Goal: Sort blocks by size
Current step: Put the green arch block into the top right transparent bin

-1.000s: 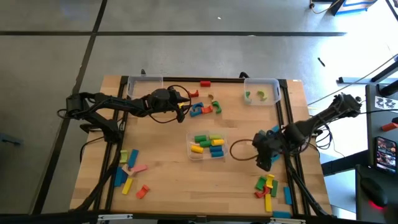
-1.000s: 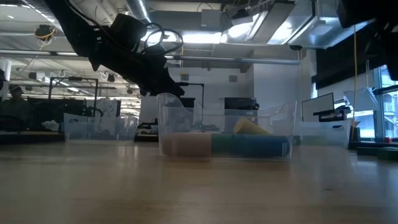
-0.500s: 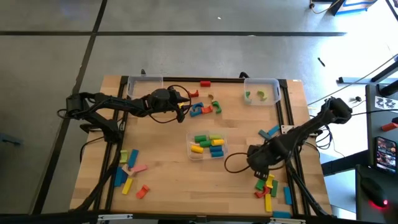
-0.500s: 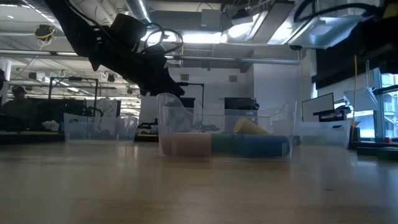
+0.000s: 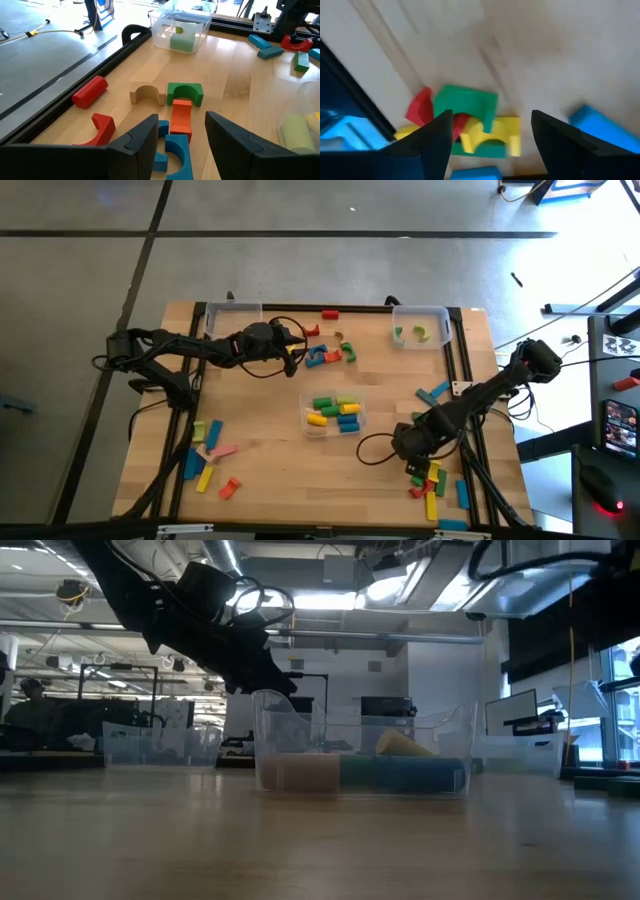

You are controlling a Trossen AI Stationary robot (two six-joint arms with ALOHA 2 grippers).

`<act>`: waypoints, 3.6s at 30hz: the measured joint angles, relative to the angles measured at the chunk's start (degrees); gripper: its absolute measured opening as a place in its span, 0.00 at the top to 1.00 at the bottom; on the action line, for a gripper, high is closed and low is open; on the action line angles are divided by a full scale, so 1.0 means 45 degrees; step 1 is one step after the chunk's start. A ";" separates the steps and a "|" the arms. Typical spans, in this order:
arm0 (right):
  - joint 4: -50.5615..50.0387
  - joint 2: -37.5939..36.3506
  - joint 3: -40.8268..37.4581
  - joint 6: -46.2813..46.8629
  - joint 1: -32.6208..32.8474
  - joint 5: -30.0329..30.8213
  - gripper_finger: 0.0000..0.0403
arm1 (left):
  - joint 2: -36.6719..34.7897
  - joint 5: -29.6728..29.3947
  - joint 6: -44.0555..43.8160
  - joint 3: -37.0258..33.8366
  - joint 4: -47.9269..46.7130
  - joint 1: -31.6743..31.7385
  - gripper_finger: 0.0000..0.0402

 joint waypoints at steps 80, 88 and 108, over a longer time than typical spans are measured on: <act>-0.3637 0.0770 0.2280 -0.7350 -0.4050 0.1462 0.89 | 0.0000 -0.0001 0.0151 0.0005 0.0448 0.0000 0.60; -0.4976 0.0770 0.3263 -0.9620 -0.6320 0.3462 0.89 | 0.0000 0.0000 0.0151 0.0005 0.0325 0.0000 0.60; -0.5104 0.0765 0.3373 -1.2918 -1.2942 0.7838 0.89 | 0.0000 0.0000 0.0151 0.0005 0.0312 0.0000 0.60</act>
